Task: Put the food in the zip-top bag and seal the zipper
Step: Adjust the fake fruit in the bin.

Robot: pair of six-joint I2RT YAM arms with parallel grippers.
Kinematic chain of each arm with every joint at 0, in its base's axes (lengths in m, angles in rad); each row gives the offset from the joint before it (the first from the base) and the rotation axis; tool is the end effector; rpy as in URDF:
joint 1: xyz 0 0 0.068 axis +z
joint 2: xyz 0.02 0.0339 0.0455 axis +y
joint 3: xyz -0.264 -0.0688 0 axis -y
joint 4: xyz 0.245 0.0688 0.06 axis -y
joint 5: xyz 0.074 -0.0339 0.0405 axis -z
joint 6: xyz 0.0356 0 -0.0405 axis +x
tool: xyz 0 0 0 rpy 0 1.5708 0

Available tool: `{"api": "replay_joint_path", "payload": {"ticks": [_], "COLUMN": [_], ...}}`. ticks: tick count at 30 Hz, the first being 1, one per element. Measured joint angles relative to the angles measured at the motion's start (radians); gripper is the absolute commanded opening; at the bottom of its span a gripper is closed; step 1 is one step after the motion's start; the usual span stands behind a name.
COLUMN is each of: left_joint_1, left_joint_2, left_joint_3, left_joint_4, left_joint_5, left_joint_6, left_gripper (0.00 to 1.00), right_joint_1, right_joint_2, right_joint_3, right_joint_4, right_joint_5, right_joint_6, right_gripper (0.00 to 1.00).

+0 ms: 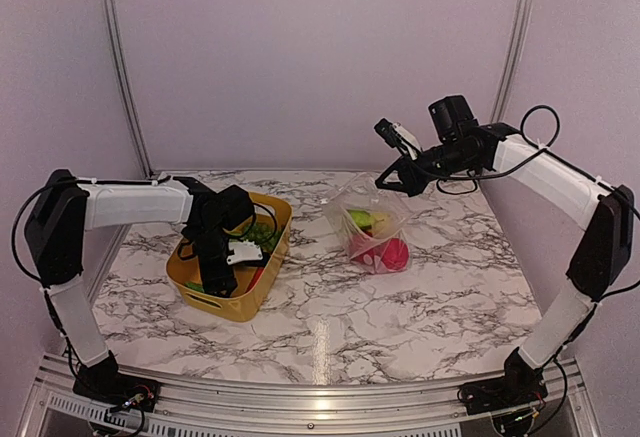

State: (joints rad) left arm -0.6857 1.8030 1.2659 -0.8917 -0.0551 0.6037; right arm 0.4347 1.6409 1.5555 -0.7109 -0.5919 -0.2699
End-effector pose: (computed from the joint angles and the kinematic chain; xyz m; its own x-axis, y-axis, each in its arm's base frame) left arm 0.2624 -0.2122 0.1882 -0.2753 0.9576 -0.0856 0.9505 0.2844 0.1252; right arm 0.3183 0.1697 0.3417 -0.4373 -0.4470 -0.7804 -0.8508 0.4868 0.1979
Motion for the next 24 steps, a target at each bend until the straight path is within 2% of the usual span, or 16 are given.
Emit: {"api": "replay_joint_path", "payload": {"ticks": [4, 12, 24], "left_joint_1": [-0.008, -0.012, -0.007], "left_joint_2": [0.021, 0.047, -0.122], "left_joint_3": [0.013, 0.022, 0.048], "left_joint_4": [0.019, 0.118, 0.193], "left_joint_5": [-0.028, -0.237, -0.261], "left_joint_6": [0.008, -0.029, -0.124], "left_gripper": [0.68, 0.67, 0.68], "right_joint_1": [0.0, 0.0, 0.0], "right_joint_2": [-0.008, -0.01, -0.01], "right_joint_3": [-0.009, -0.01, -0.01], "right_joint_4": [0.0, 0.0, 0.0], "right_joint_5": [0.0, 0.001, 0.003], "right_joint_6": [-0.005, -0.012, -0.012], "right_gripper": [0.0, 0.0, 0.0]}}
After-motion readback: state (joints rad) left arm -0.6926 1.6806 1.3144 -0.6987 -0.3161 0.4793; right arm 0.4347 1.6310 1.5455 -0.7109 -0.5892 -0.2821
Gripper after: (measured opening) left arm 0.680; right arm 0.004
